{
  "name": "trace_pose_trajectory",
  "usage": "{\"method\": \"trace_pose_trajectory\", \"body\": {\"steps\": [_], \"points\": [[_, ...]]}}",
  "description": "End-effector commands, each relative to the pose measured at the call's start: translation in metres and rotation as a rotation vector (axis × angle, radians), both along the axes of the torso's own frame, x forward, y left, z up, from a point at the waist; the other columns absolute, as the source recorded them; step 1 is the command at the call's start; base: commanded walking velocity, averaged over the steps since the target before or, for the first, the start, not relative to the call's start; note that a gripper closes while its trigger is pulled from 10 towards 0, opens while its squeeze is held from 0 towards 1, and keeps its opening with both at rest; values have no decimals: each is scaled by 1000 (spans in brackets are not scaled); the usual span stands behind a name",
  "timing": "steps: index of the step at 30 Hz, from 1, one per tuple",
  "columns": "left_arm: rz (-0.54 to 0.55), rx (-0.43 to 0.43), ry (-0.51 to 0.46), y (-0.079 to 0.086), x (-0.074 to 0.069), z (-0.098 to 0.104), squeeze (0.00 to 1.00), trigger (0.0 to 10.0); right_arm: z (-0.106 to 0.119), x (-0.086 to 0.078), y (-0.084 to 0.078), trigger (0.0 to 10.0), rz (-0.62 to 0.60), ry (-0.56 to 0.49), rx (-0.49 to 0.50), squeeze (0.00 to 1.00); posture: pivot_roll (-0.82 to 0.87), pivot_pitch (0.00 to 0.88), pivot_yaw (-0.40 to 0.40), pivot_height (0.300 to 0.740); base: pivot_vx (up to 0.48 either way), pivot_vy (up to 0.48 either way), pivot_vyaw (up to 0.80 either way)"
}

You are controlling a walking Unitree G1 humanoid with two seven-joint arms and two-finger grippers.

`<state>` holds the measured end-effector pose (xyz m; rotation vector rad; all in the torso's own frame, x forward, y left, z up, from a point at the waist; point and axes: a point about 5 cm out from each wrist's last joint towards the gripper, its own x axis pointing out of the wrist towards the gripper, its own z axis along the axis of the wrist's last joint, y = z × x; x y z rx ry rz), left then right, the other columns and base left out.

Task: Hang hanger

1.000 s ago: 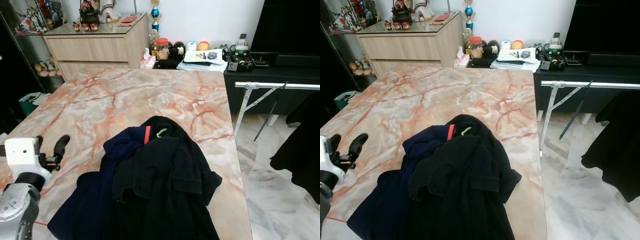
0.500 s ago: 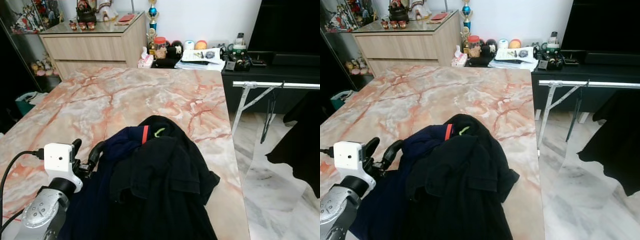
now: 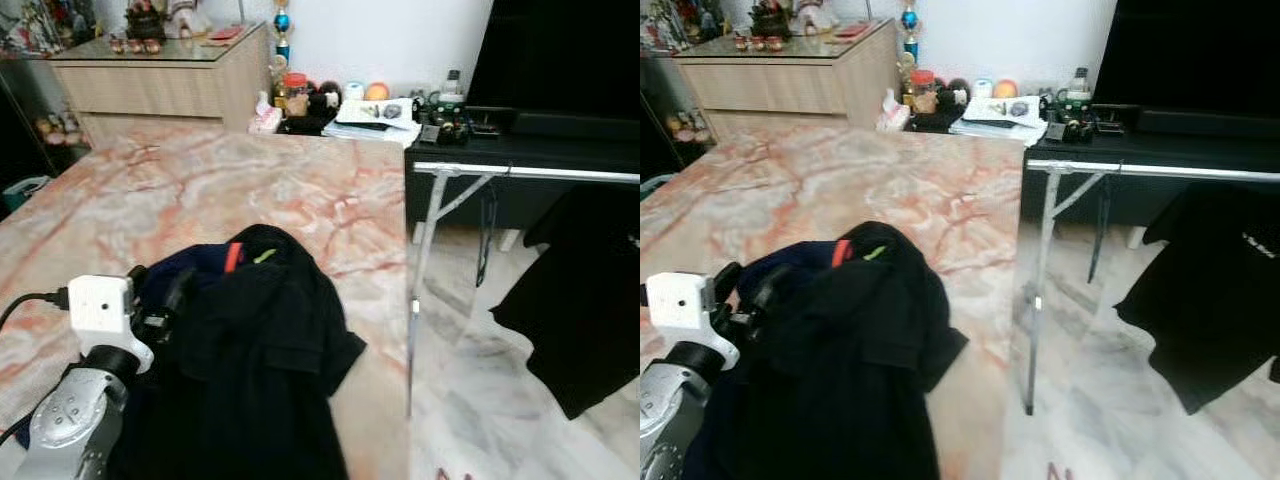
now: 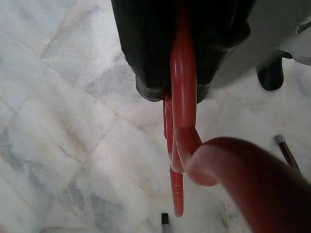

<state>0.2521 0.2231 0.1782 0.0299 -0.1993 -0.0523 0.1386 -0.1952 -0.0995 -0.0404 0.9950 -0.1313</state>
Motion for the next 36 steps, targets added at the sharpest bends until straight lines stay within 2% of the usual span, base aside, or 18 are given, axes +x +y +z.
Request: {"method": "trace_pose_trajectory", "body": {"steps": [1, 13, 27, 32, 35, 36], "points": [[0, 3, -11, 0, 0, 3, 0, 10000, 0, -2, -6, 10000, -10, 10, -14, 0, 130, 46, 61, 740, 0, -480, 0], [1, 21, -23, 4, 2, 7, 0, 10000, 0, -1, -6, 10000, -12, 8, -16, 0, 129, 45, 61, 740, 0, -480, 0], [-35, 24, -13, -3, 3, 5, 0, 10000, 0, -1, -6, 10000, -16, 6, -20, 0, 128, 54, 62, 740, 0, -480, 0], [-69, 32, 40, -6, 2, -9, 0, 10000, 0, -1, -6, 10000, -20, 4, -22, 0, 123, 54, 61, 740, 0, -480, 0], [-63, 38, 90, -2, 1, -23, 0, 10000, 0, -1, -6, 10000, -20, 3, -23, 0, 120, 55, 62, 740, 0, -480, 0], [-60, 45, 128, 1, -1, -33, 0, 10000, 0, -1, -6, 10000, -22, 3, -24, 0, 120, 55, 62, 740, 0, -277, 0]]}}
